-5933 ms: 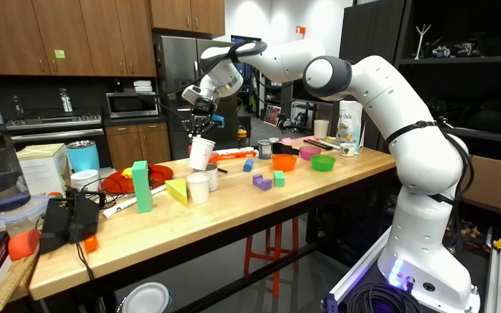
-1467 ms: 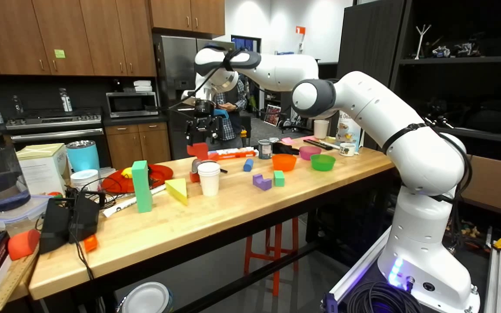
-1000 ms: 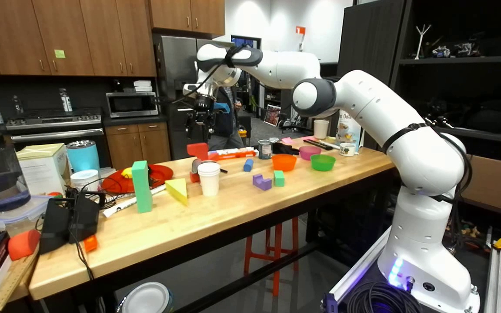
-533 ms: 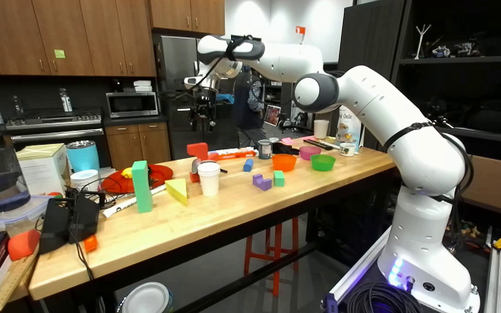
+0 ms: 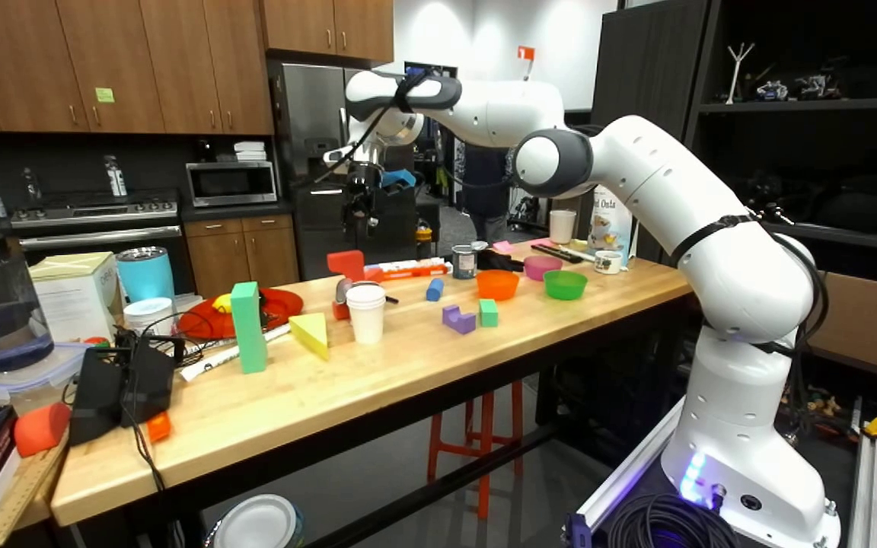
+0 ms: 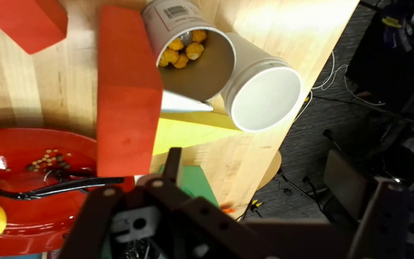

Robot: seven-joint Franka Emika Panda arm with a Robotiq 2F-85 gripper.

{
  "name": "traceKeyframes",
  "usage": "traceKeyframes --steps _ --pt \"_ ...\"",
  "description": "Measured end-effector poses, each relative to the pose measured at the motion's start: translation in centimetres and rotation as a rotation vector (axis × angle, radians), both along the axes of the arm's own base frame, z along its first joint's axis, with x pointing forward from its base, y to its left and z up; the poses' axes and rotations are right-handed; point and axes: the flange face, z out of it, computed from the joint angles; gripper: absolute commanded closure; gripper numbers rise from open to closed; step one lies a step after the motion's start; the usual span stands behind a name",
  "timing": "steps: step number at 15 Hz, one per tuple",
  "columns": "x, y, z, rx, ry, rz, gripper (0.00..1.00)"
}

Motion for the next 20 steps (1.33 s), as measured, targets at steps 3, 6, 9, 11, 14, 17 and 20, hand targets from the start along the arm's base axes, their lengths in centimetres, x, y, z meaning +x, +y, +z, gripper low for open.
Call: traceKeyframes --steps 3,6,9,11,14,17,20 --pt "0.4 -0.3 0.0 -0.027 -0.006 -0.066 0.0" --pt "0.9 -0.8 0.0 -0.079 -0.043 -0.096 0.0" --pt "1.1 -0.8 -0.2 -0.151 -0.076 -0.082 0.0" --pt "1.2 -0.2 -0.2 -0.177 -0.105 -0.06 0.0" --pt "1.3 0.7 -0.1 -0.189 -0.149 -0.024 0.0" --pt "1.7 1.2 0.0 -0.18 -0.193 -0.003 0.0" --pt "2.0 1.3 -0.4 -0.169 -0.21 0.014 0.0"
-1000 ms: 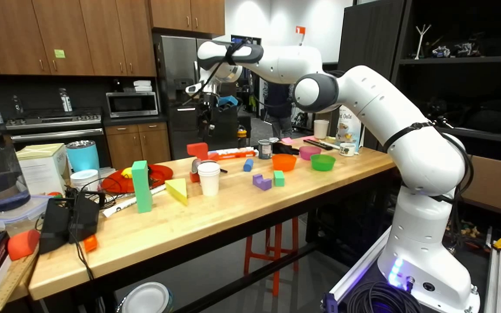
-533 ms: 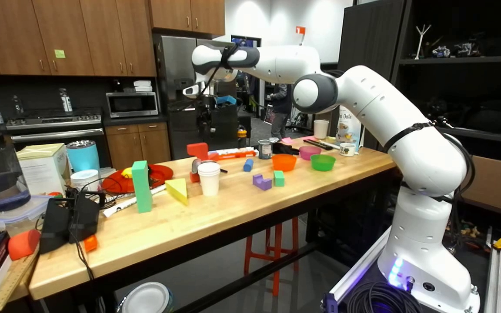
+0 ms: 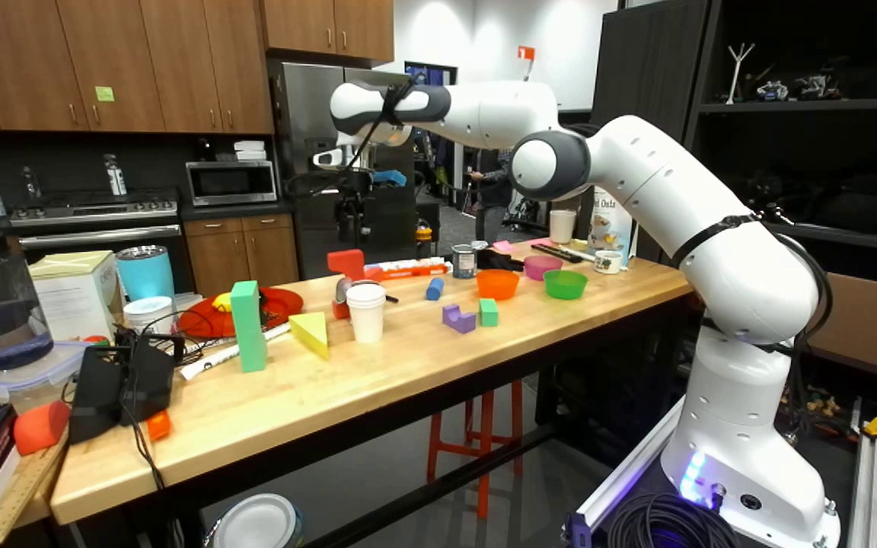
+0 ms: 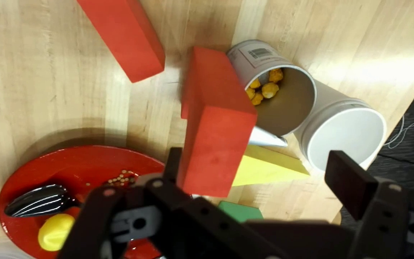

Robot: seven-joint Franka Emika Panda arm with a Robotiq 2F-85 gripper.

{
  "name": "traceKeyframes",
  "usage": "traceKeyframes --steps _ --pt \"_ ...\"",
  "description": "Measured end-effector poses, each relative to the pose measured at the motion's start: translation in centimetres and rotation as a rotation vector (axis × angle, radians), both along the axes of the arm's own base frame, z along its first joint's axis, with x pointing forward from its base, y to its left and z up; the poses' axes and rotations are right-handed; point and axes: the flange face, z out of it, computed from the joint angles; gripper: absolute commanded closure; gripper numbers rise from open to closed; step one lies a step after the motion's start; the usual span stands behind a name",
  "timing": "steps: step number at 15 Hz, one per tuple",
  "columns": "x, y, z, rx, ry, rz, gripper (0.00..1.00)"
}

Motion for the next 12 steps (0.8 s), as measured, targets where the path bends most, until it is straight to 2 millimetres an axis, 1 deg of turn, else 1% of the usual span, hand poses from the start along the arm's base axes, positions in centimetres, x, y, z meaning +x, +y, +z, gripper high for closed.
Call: traceKeyframes --steps 6,10,11,12 --pt "0.6 0.4 -2.4 0.023 0.003 0.036 0.0" --pt "0.8 0.5 -3.6 0.032 0.009 0.058 0.0" --pt "0.8 0.5 -3.8 0.033 0.01 0.061 0.25" --pt "0.8 0.5 -3.9 0.033 0.011 0.063 0.26"
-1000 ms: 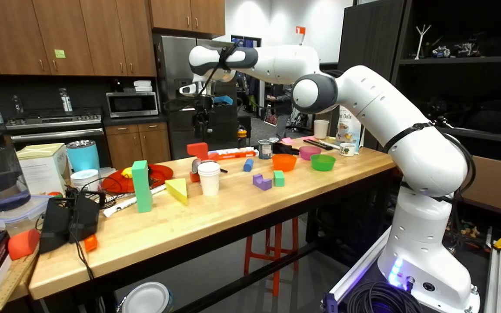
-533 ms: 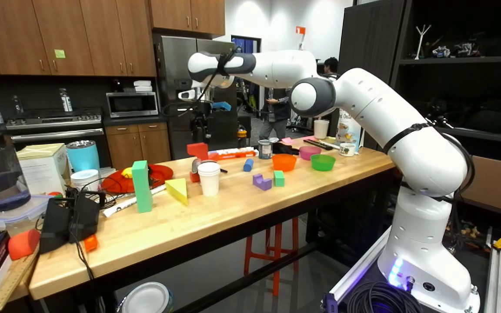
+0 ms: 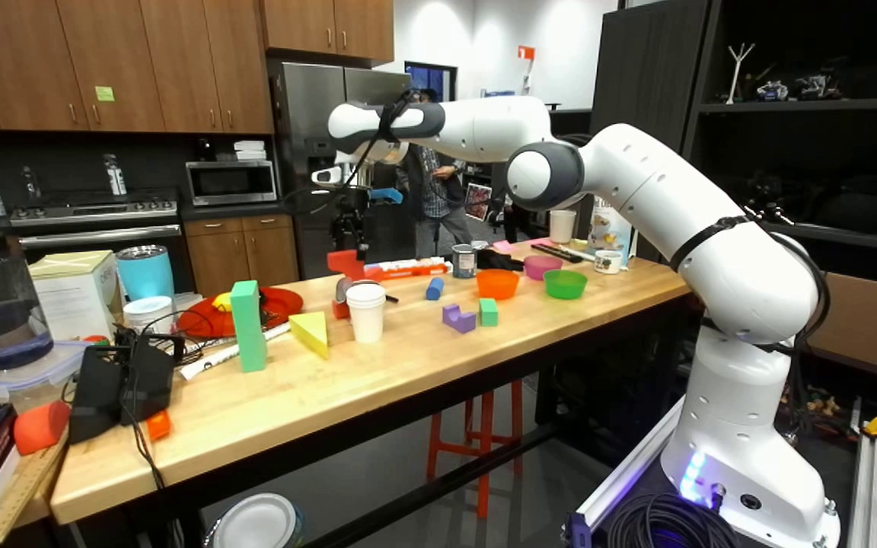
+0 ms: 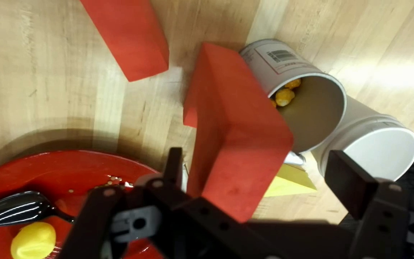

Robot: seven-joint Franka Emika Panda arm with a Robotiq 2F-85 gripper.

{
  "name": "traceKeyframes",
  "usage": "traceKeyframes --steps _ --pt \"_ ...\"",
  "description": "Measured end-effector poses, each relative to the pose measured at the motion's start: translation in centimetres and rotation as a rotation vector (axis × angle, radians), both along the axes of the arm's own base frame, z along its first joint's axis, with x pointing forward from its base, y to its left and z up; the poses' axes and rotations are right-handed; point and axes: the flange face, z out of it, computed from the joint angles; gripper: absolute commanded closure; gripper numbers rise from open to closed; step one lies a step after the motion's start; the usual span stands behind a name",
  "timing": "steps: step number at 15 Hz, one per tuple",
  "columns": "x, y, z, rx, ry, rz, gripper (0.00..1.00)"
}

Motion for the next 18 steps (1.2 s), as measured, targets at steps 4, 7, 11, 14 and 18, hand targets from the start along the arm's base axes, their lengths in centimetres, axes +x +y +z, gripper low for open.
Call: traceKeyframes --steps 4,7,11,14,18 --pt "0.0 0.0 -0.3 0.002 0.002 0.011 0.55" --pt "0.0 0.0 -0.3 0.002 0.001 0.014 0.79" --pt "0.2 -0.1 0.0 0.005 -0.011 0.011 0.84" --pt "0.3 -0.2 0.1 0.005 -0.02 0.005 0.84" --pt "0.8 -0.9 1.5 0.0 -0.069 -0.038 0.84"
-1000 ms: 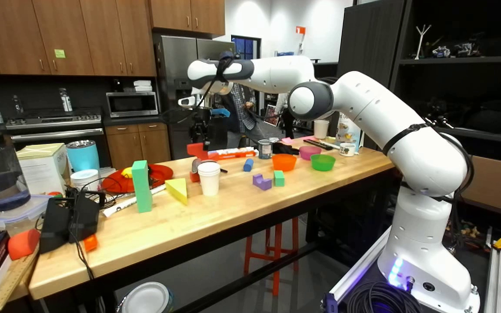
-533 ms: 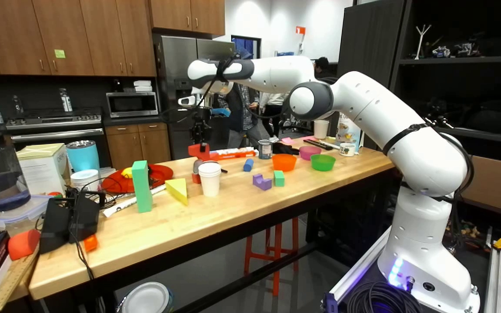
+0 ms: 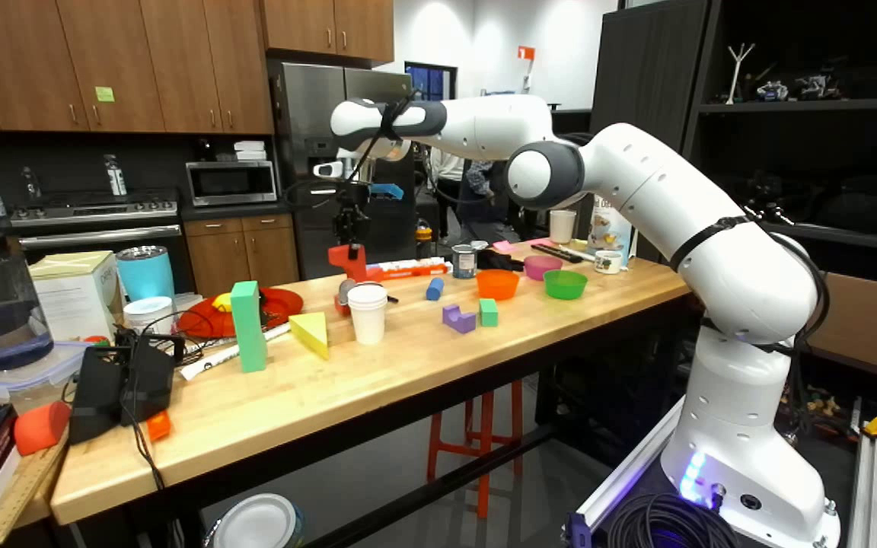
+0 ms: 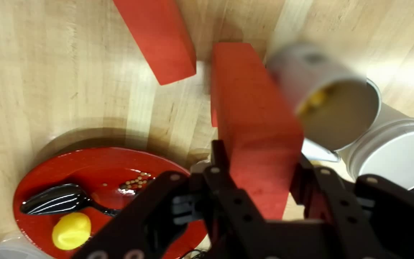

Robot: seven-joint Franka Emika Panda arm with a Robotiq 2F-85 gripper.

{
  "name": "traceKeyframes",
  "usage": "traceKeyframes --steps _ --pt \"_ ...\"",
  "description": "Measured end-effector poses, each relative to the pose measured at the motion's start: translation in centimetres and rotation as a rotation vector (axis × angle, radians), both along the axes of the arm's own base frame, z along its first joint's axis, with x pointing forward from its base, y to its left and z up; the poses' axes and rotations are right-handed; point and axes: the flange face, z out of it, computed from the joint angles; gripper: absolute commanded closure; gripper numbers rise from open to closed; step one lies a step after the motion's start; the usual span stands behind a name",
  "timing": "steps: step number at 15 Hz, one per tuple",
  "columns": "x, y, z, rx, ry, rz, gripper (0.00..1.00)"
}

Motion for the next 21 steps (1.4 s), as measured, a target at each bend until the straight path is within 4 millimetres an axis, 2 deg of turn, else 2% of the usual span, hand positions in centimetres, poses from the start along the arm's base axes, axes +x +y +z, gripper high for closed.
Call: traceKeyframes --steps 5,8,11,15,18,21 --pt "0.1 -1.4 4.9 -0.028 -0.101 -0.094 0.84" --pt "-0.5 -2.2 8.3 -0.051 -0.146 -0.169 0.84" --pt "-1.5 -2.6 10.4 -0.056 -0.165 -0.25 0.84" --pt "-2.9 -1.8 10.2 -0.048 -0.172 -0.345 0.84" --pt "-3.9 -0.7 8.3 -0.043 -0.169 -0.408 0.84" --pt "-5.1 0.4 5.5 -0.046 -0.168 -0.472 0.84"
